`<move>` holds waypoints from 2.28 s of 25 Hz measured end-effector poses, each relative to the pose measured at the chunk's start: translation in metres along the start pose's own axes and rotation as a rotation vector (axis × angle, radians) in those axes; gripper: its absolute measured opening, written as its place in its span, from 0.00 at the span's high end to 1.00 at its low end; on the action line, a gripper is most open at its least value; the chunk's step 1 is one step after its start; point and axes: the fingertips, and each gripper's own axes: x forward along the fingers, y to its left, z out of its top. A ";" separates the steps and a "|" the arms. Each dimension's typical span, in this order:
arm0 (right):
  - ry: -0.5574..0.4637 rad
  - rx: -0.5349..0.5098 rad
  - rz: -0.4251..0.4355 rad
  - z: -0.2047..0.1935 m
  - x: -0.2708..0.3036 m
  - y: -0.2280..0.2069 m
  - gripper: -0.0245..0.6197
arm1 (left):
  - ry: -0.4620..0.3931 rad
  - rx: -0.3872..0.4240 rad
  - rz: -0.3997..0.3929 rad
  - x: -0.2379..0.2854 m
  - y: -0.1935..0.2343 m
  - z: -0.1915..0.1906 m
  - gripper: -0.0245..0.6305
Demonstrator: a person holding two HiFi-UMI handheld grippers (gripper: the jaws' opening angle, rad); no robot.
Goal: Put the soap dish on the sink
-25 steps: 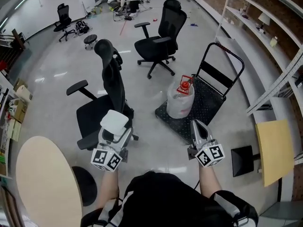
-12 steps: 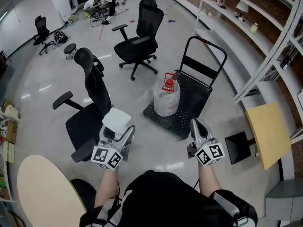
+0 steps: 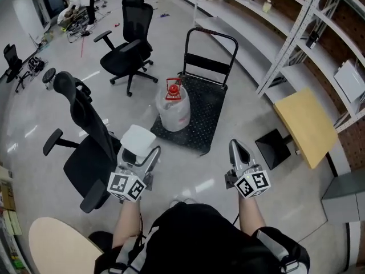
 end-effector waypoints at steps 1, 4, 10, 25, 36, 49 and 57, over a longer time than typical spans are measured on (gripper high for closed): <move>-0.002 -0.002 -0.023 0.001 -0.006 -0.003 0.95 | 0.008 -0.007 -0.022 0.005 -0.004 -0.003 0.25; -0.009 -0.006 -0.082 0.005 -0.023 -0.008 0.95 | 0.032 -0.024 -0.083 0.017 -0.016 -0.012 0.25; 0.003 -0.026 -0.195 0.001 -0.060 -0.019 0.95 | 0.077 -0.072 -0.185 0.036 -0.036 -0.037 0.25; -0.045 -0.038 -0.331 0.017 -0.121 -0.061 0.95 | 0.114 -0.120 -0.328 0.076 -0.108 -0.066 0.26; -0.125 -0.033 -0.365 0.050 -0.161 -0.121 0.95 | 0.128 -0.062 -0.459 0.119 -0.206 -0.081 0.25; -0.188 -0.036 -0.538 0.064 -0.259 -0.202 0.95 | 0.157 -0.076 -0.606 0.177 -0.321 -0.113 0.26; -0.206 -0.045 -0.646 0.074 -0.329 -0.229 0.95 | 0.207 -0.094 -0.720 0.193 -0.398 -0.141 0.25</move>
